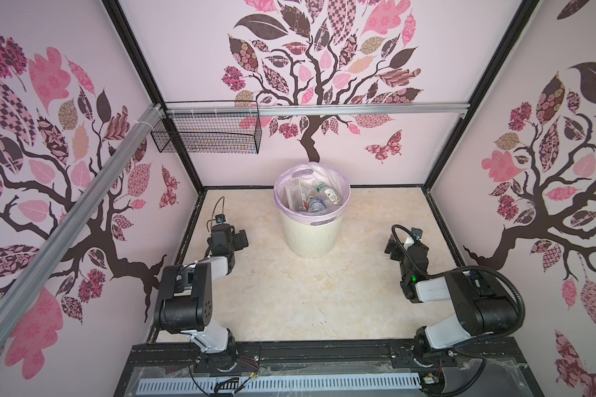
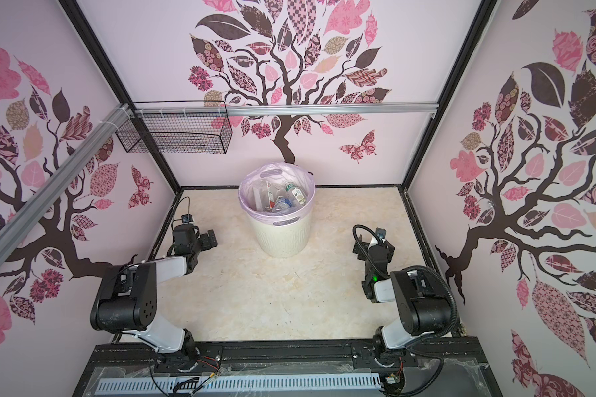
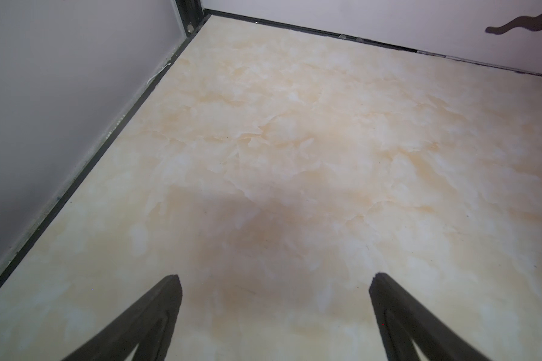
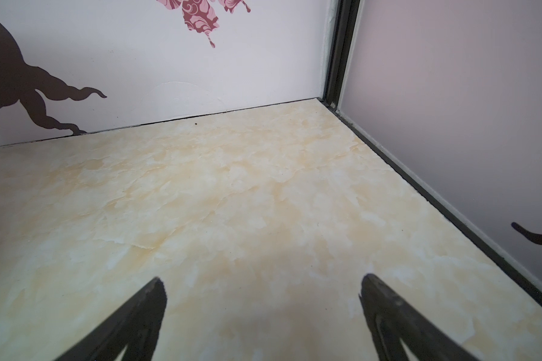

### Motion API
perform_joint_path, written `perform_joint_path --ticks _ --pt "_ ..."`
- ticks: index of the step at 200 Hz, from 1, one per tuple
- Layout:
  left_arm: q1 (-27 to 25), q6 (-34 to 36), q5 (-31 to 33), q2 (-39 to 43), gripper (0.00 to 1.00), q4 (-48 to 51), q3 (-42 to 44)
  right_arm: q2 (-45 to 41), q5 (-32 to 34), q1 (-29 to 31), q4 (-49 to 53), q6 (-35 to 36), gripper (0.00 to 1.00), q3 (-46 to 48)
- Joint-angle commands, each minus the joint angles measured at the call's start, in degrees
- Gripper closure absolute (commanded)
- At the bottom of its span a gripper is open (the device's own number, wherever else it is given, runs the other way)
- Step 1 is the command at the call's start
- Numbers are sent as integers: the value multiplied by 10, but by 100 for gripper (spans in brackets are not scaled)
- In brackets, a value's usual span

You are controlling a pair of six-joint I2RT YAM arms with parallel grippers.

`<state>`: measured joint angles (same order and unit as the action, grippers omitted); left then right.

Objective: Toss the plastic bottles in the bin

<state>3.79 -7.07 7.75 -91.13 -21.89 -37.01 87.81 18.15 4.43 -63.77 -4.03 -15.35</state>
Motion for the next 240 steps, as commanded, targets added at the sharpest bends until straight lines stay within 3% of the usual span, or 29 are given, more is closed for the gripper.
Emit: perform_joint_path --ticks 1,42,63,80,91,106,120,240 --pt "1 13 -21 27 2 -75 39 10 -2 1 -20 -2 0 -8" --pt "-4 13 1 65 2 -230 145 10 -2 1 -20 -2 0 -7" --pt "-24 15 77 -12 2 -467 220 11 -2 1 -20 -3 0 -8" --pt "-27 7 70 34 2 -303 181 10 -2 1 -20 -3 0 -9" --pt "-27 20 69 2 2 -346 171 10 -2 1 -20 -3 1 -8" --pt "-28 16 67 26 2 -286 162 10 -2 1 -21 -3 1 -8" --pt "-29 22 65 13 2 -317 167 10 -2 1 -20 -3 0 -8" --pt "-31 20 71 22 2 -296 163 10 -2 1 -20 -3 0 -9"
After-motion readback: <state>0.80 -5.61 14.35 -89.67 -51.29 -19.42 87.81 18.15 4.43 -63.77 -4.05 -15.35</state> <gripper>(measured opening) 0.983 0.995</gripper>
